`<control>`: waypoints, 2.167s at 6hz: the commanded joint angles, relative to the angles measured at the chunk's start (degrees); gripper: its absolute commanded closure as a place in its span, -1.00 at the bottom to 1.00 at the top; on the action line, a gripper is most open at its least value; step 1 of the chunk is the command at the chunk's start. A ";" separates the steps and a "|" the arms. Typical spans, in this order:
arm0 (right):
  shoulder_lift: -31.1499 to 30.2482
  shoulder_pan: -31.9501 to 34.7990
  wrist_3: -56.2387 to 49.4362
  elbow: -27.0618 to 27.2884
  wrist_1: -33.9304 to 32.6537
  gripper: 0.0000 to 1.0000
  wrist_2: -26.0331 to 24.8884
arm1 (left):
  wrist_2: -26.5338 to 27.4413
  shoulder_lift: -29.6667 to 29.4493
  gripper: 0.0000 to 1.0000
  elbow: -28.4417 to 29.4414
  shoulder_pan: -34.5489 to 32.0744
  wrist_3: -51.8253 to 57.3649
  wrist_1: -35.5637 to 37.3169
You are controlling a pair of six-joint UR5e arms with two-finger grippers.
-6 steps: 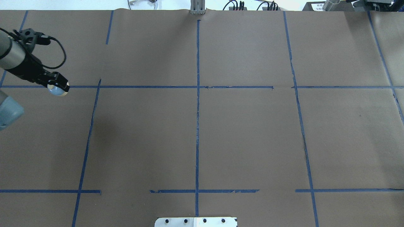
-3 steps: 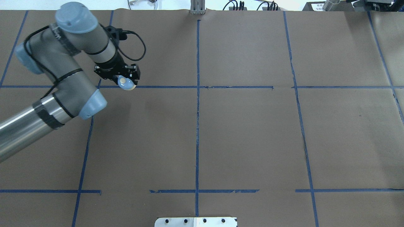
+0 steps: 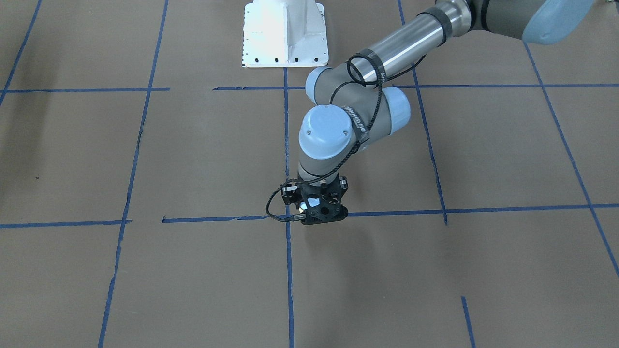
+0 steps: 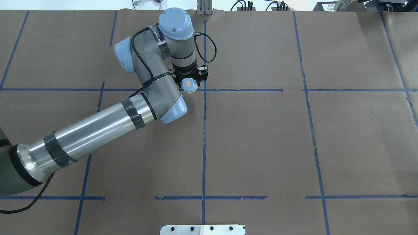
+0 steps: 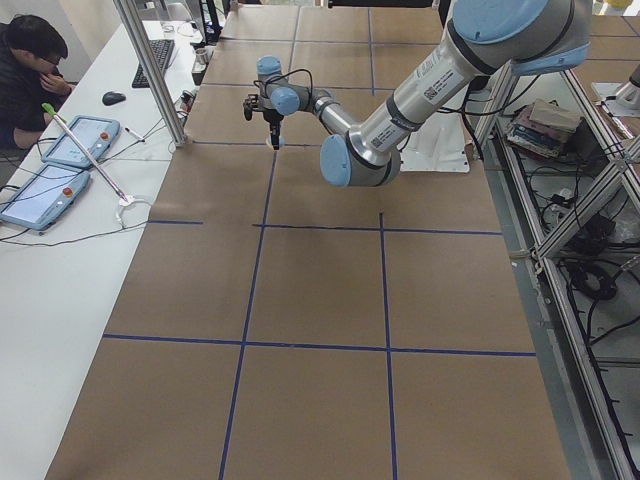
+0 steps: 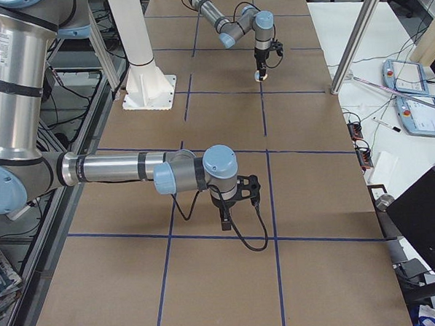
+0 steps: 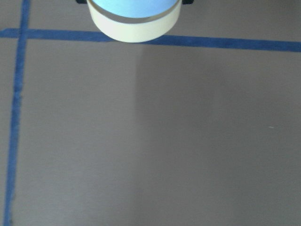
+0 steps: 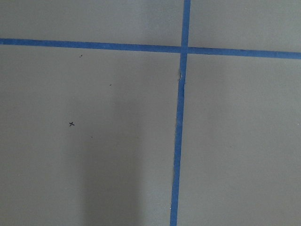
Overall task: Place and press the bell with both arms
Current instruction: 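Carry the bell with the left gripper toward the table center, then lower the bell onto the grid crossing and open the left gripper, then withdraw the left arm away from the bell while the right arm enters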
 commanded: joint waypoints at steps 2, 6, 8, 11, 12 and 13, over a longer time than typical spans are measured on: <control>0.03 0.00 -0.02 -0.02 -0.09 -1.00 -0.09 | 1.42 -1.55 0.04 1.64 2.69 -1.16 -0.46; 0.38 0.00 0.24 -0.02 0.00 -1.00 0.00 | 1.51 -1.47 -1.00 -0.01 2.70 -1.70 -0.47; 0.55 -0.17 0.15 0.42 0.09 -1.00 1.92 | 0.02 1.24 -1.00 -5.88 -1.42 3.18 5.82; 8.25 -8.49 13.32 0.77 0.17 -1.00 3.25 | -7.25 24.29 -1.00 -31.06 -13.16 22.48 14.55; 12.03 -12.44 21.08 1.90 0.18 -1.00 3.25 | -7.71 33.77 -1.00 -38.28 -16.43 30.05 14.83; 15.81 -16.31 24.81 3.57 0.09 -1.00 2.91 | -7.98 39.87 -1.00 -41.48 -20.12 34.82 14.83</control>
